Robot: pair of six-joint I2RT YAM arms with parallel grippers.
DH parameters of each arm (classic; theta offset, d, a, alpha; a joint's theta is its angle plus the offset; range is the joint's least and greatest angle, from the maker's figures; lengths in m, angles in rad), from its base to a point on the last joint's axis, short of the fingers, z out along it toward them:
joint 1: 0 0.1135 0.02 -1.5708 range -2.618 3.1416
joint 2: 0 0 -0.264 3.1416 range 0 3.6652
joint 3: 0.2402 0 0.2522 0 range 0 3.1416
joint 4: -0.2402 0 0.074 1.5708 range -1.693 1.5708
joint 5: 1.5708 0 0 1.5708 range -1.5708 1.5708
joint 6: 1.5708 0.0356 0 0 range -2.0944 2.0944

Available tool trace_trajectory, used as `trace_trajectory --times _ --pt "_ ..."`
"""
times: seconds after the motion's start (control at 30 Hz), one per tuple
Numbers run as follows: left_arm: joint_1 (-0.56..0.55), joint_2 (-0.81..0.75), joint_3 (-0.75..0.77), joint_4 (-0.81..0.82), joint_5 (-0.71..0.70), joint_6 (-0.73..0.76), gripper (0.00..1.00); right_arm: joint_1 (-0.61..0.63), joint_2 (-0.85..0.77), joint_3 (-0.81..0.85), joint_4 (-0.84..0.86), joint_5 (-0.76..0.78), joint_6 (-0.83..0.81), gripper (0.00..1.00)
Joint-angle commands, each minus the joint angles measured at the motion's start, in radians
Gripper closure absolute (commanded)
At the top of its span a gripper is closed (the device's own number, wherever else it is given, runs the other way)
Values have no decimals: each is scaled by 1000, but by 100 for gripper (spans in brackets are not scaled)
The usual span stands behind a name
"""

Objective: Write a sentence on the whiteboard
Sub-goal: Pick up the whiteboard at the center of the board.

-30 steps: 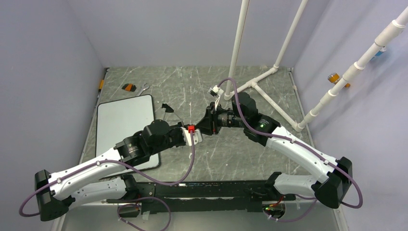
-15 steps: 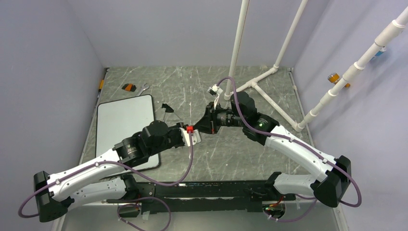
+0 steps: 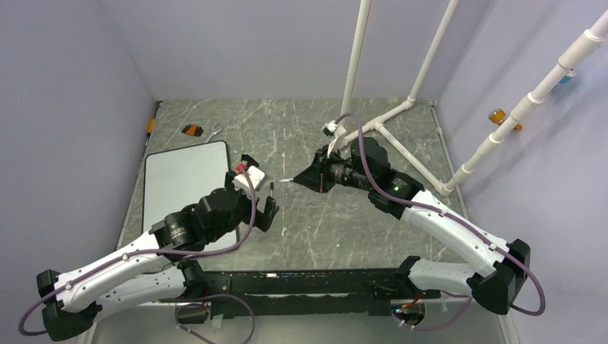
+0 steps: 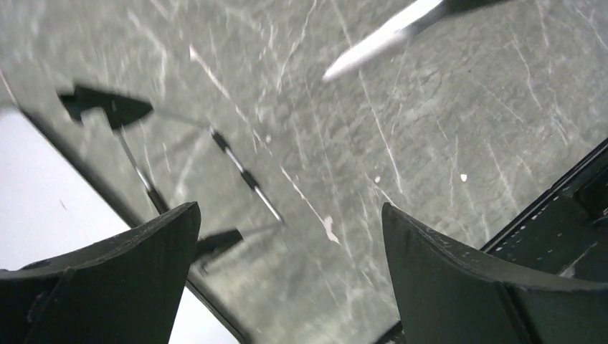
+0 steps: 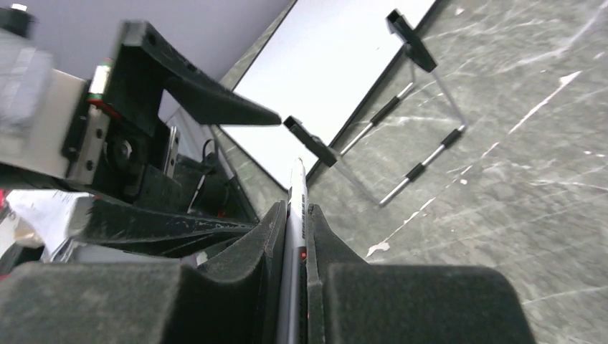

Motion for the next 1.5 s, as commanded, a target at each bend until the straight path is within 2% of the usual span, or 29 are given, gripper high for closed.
trace_trajectory --times 0.0,0.1,0.17,0.3,0.47,0.63,0.77,1.03,1.33,1.47 --pt "-4 -3 10 -211 -125 -491 1 -13 -46 20 22 89 19 100" --pt "-4 -43 -7 -312 -145 -692 1 -19 -61 10 18 104 31 100" --pt "-4 -96 -17 -386 -154 -828 6 -22 -82 -3 15 112 36 100" --pt "-5 -122 -15 -492 -141 -811 12 -27 -109 -23 10 117 40 100" --pt "-44 140 128 -824 -267 -821 12 -29 -128 -37 7 118 45 100" --pt "-152 441 244 -1039 -374 -924 10 -32 -149 -47 -1 126 47 100" --pt "-199 676 278 -1167 -419 -1029 11 -35 -170 -52 -9 129 47 100" --pt "-208 959 287 -1097 -425 -978 15 -47 -195 -53 -28 129 38 100" --pt "-194 1130 277 -965 -436 -906 18 -59 -215 -64 -36 120 32 100" --pt "-166 1190 283 -972 -444 -935 19 -64 -221 -64 -34 109 33 100"
